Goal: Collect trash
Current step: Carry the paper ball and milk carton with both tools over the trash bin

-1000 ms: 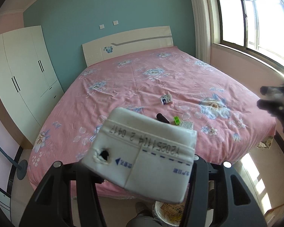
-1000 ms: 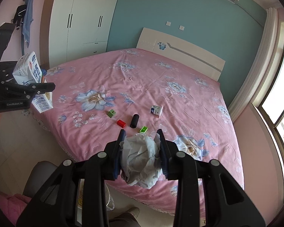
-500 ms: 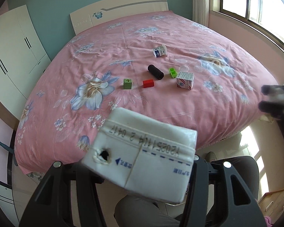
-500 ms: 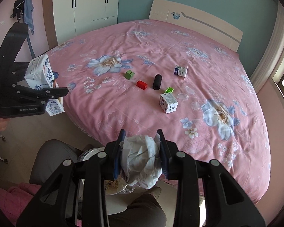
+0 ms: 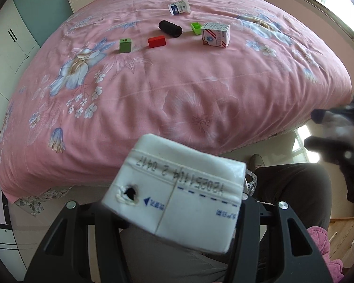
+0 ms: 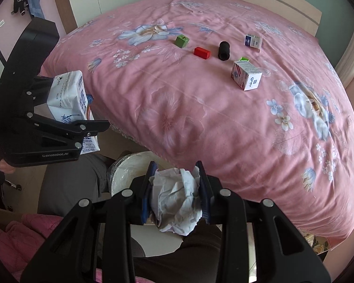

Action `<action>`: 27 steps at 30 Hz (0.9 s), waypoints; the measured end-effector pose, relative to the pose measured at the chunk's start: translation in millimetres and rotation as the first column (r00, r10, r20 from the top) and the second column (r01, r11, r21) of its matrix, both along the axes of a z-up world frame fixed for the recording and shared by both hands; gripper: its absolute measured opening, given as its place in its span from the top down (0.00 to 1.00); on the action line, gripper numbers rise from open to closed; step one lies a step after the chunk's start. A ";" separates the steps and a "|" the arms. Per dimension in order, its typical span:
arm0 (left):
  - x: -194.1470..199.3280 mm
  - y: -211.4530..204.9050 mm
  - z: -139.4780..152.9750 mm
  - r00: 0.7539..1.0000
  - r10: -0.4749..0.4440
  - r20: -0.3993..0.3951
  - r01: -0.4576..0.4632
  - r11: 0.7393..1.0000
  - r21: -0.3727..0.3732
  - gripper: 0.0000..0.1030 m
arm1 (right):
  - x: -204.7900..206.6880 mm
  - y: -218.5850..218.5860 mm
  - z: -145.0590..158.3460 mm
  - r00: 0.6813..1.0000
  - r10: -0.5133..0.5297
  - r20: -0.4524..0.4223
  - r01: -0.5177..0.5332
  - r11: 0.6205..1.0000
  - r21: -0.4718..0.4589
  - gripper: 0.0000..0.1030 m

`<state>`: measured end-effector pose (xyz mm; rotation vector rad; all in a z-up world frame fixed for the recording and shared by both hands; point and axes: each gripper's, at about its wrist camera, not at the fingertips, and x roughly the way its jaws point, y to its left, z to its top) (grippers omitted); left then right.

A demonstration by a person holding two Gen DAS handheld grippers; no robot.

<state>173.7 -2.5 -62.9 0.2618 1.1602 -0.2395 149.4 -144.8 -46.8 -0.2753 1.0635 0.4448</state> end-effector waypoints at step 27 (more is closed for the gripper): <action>2.9 -25.3 -160.2 0.959 0.041 -0.280 -0.032 0.999 0.035 0.46 | 1.1 32.2 -181.8 0.942 -0.004 -0.336 0.009 1.000 0.015 0.66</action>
